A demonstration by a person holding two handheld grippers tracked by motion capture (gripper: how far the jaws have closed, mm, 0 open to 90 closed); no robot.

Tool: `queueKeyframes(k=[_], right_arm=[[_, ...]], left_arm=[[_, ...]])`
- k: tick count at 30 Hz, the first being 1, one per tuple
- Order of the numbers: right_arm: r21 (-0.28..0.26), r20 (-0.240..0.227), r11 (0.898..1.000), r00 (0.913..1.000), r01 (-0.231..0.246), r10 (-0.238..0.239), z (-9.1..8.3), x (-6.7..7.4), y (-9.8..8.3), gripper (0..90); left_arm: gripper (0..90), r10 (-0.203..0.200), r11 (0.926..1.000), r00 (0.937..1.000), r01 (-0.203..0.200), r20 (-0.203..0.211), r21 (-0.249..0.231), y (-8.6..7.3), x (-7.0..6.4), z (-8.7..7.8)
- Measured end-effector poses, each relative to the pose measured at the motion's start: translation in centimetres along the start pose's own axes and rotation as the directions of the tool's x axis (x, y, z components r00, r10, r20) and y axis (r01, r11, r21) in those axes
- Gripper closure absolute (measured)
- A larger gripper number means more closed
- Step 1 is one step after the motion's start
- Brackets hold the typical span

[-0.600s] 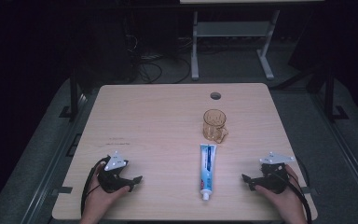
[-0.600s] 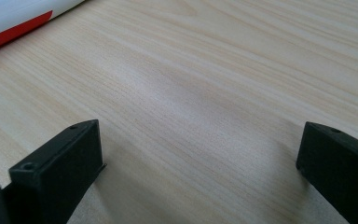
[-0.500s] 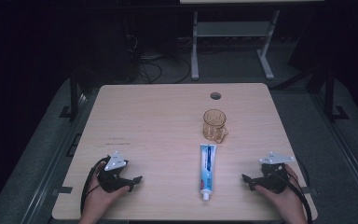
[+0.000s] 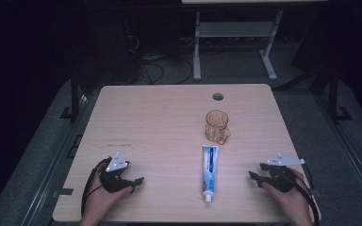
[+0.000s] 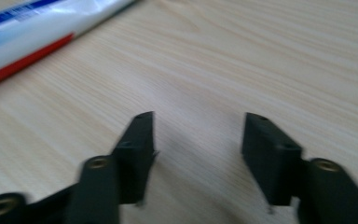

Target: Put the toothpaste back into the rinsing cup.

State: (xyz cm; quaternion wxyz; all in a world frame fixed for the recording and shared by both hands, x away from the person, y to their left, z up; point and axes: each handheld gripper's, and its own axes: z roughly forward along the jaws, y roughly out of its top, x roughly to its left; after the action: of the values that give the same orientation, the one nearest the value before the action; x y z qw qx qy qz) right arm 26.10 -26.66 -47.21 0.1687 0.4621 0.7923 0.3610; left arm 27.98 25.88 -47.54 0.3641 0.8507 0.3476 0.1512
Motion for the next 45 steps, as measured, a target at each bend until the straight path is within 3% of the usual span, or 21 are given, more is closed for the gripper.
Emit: queueKeyframes(k=[2,4,5,7,10,14,16,26,28,33,34,39,43,44,45], right_arm=[[-0.008,-0.013,1.000,0.9999,0.001,-0.001,-0.3,0.2,0.2,55.8],[-0.013,-0.048,1.000,0.9988,-0.006,0.006,-0.5,0.3,0.4,70.1],[-0.013,-0.048,1.000,0.9988,-0.006,0.006,-0.5,0.3,0.4,70.1],[-0.017,-0.077,1.000,0.9970,-0.008,0.006,-0.8,0.4,0.6,79.7],[-0.028,-0.142,1.000,0.9899,-0.009,0.005,-1.3,0.7,1.2,90.0],[-0.031,-0.181,0.999,0.9835,-0.008,0.002,-1.5,1.0,1.7,90.0],[-0.037,-0.220,0.999,0.9756,-0.002,-0.006,-1.5,1.5,2.4,90.0],[-0.052,-0.297,0.998,0.9538,0.033,-0.047,-1.0,3.2,4.1,90.0],[-0.067,-0.323,0.997,0.9440,0.049,-0.068,-0.7,3.8,4.7,90.0],[-0.063,-0.348,0.995,0.9325,0.079,-0.096,-0.2,4.7,5.4,90.0],[-0.063,-0.361,0.994,0.9259,0.094,-0.111,0.1,5.2,5.7,90.0],[-0.066,-0.383,0.992,0.9149,0.111,-0.128,0.5,6.0,6.3,90.0],[-0.068,-0.415,0.989,0.8981,0.128,-0.144,1.0,7.0,6.8,90.0],[-0.069,-0.434,0.988,0.8873,0.138,-0.155,1.3,7.6,7.0,90.0],[-0.069,-0.434,0.988,0.8873,0.138,-0.155,1.3,7.6,7.0,90.0]], left_arm=[[12.9,0.001,1.0000,1.0000,-0.001,0.000,0.000,0.0,0.0,0.0],[12.8,0.001,1.0000,1.0000,-0.001,-0.001,0.001,0.0,0.0,0.0],[12.8,0.001,1.0000,1.0000,-0.001,-0.001,0.001,0.0,0.0,0.0],[12.8,0.001,1.0000,1.0000,-0.001,-0.001,0.001,0.0,0.0,0.0],[13.0,-0.002,1.0000,1.0000,0.002,-0.004,0.001,0.0,-0.1,0.0],[13.0,-0.003,1.0000,1.0000,0.003,-0.004,0.000,0.0,-0.1,0.0],[13.0,-0.003,1.0000,1.0000,0.003,-0.005,0.001,0.0,-0.1,0.0],[13.0,-0.006,1.0000,1.0000,0.006,-0.005,-0.002,0.0,-0.1,0.0],[13.1,-0.004,1.0000,1.0000,0.004,-0.006,-0.002,0.0,-0.1,0.0],[13.1,-0.004,1.0000,1.0000,0.004,-0.006,-0.002,0.0,-0.1,0.0],[13.1,-0.005,1.0000,1.0000,0.005,-0.005,-0.002,0.0,-0.1,0.0],[13.1,-0.005,1.0000,1.0000,0.005,-0.006,-0.002,0.0,-0.1,0.0],[13.1,-0.005,1.0000,1.0000,0.005,-0.006,-0.002,0.0,-0.1,0.0],[13.1,-0.005,1.0000,1.0000,0.005,-0.006,-0.002,0.0,-0.1,0.0],[13.1,-0.005,1.0000,1.0000,0.005,-0.006,-0.002,0.0,-0.1,0.0]])
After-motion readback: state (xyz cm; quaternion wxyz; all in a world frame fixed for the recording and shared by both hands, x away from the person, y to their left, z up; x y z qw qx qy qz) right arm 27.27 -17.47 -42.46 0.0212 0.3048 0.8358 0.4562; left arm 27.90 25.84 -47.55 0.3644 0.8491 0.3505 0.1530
